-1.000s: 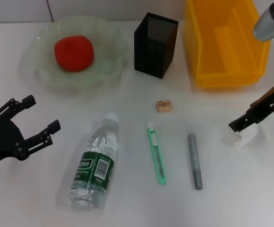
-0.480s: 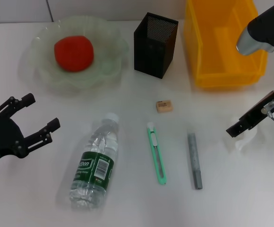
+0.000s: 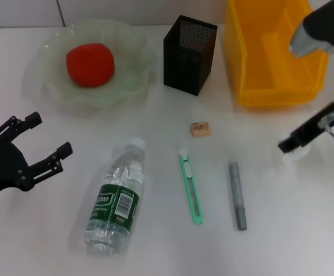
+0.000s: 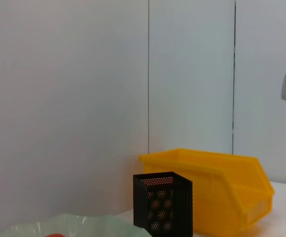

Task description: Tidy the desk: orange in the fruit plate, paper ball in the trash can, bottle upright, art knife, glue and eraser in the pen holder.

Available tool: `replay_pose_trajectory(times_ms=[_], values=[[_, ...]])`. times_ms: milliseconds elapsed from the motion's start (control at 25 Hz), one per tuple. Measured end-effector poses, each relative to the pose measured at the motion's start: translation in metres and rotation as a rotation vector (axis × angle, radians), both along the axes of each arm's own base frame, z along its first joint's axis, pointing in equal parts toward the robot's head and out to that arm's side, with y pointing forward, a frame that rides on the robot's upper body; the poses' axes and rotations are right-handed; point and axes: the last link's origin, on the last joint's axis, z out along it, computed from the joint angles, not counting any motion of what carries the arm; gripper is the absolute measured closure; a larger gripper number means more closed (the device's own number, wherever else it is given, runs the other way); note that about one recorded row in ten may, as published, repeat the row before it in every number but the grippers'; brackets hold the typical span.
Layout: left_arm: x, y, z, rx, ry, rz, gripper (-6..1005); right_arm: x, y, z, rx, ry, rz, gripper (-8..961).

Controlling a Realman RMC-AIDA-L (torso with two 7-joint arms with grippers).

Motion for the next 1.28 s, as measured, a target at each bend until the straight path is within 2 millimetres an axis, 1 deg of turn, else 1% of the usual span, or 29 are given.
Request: replay_pose_trajectory(times_ms=[40,120,320,360,400,440,520,560,600,640,680,760,800,880,1000,1080,1120,1200,1280], values=[[0.001,0.0,0.0,0.0,-0.001,-0.003,131,0.0,0.0,0.0,0.0,0.0,0.0,418],[0.001,0.0,0.0,0.0,-0.001,-0.003,131,-0.009,0.003,0.016,0.053,0.025,0.018,420],[0.002,0.001,0.001,0.0,-0.003,-0.01,132,-0.043,0.027,0.084,0.338,0.13,0.14,424],[0.002,0.001,0.001,0.0,-0.003,-0.01,132,-0.048,0.033,0.095,0.398,0.148,0.174,425],[0.002,0.001,0.001,-0.001,-0.005,-0.011,132,-0.049,0.046,0.103,0.474,0.178,0.206,426],[0.002,0.001,0.001,-0.001,-0.005,-0.012,133,-0.049,0.046,0.103,0.474,0.178,0.206,427],[0.002,0.001,0.0,-0.001,-0.005,-0.012,133,-0.041,0.061,0.1,0.511,0.22,0.221,428],[0.003,0.001,0.0,-0.001,-0.006,-0.013,133,-0.035,0.068,0.094,0.519,0.25,0.229,429],[0.003,0.001,-0.001,-0.001,-0.007,-0.013,133,-0.024,0.078,0.085,0.523,0.284,0.219,429],[0.003,0.001,-0.001,-0.002,-0.008,-0.012,133,-0.024,0.078,0.085,0.523,0.284,0.219,428],[0.003,0.001,-0.001,-0.002,-0.008,-0.012,133,-0.018,0.082,0.082,0.523,0.293,0.206,428],[0.004,0.002,-0.001,-0.003,-0.01,-0.012,134,-0.011,0.085,0.079,0.517,0.299,0.179,374],[0.005,0.005,-0.001,-0.003,-0.011,-0.016,134,-0.009,0.086,0.079,0.515,0.304,0.174,346],[0.006,0.007,-0.001,-0.003,-0.011,-0.02,134,-0.009,0.084,0.081,0.522,0.339,0.19,292],[0.006,0.007,-0.001,-0.003,-0.011,-0.02,135,-0.011,0.075,0.088,0.535,0.418,0.215,204],[0.006,0.007,-0.001,-0.003,-0.011,-0.02,135,-0.012,0.066,0.098,0.531,0.47,0.226,145],[0.012,0.014,-0.001,-0.007,-0.017,-0.041,135,-0.014,0.059,0.102,0.522,0.503,0.237,115],[0.014,0.016,-0.001,-0.011,-0.022,-0.045,135,-0.016,0.04,0.112,0.512,0.577,0.289,116],[0.015,0.018,-0.001,-0.012,-0.023,-0.047,136,-0.014,0.015,0.119,0.512,0.677,0.357,117]])
